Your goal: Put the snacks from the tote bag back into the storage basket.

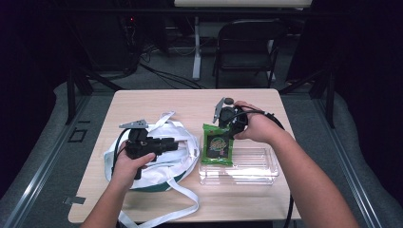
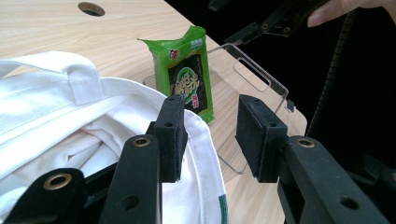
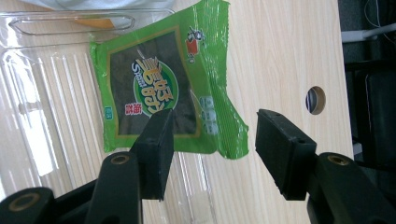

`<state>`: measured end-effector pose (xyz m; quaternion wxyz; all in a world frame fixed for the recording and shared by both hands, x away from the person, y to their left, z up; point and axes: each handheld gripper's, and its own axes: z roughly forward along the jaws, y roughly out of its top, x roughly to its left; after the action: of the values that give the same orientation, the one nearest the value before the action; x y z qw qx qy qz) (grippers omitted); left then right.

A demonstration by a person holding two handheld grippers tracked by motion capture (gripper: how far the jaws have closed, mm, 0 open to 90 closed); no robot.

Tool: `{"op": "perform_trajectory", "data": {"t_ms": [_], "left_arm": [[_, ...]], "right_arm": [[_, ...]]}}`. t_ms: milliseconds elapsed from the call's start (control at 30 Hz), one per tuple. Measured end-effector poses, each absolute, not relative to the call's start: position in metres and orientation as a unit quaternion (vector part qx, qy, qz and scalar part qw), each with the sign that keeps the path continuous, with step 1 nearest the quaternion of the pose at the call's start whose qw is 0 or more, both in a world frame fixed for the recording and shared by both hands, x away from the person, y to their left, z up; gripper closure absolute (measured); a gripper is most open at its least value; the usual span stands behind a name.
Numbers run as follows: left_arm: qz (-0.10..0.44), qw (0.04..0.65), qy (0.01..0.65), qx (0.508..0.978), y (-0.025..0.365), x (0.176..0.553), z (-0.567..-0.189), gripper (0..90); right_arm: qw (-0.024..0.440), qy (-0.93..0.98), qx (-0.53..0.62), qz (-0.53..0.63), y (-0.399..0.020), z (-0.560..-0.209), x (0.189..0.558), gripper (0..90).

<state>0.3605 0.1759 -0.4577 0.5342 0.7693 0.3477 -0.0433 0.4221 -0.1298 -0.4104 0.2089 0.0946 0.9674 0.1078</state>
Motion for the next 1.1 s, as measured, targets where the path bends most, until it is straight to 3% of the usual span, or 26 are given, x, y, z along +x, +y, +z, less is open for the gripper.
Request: {"op": "perform_trajectory", "data": {"t_ms": [1100], "left_arm": [[-0.037, 0.533, 0.361, 0.764, 0.183, 0.363, -0.459, 62.0]], "right_arm": [[0.192, 0.931, 0.232, 0.205, -0.192, -0.402, 0.375, 47.2]]}}
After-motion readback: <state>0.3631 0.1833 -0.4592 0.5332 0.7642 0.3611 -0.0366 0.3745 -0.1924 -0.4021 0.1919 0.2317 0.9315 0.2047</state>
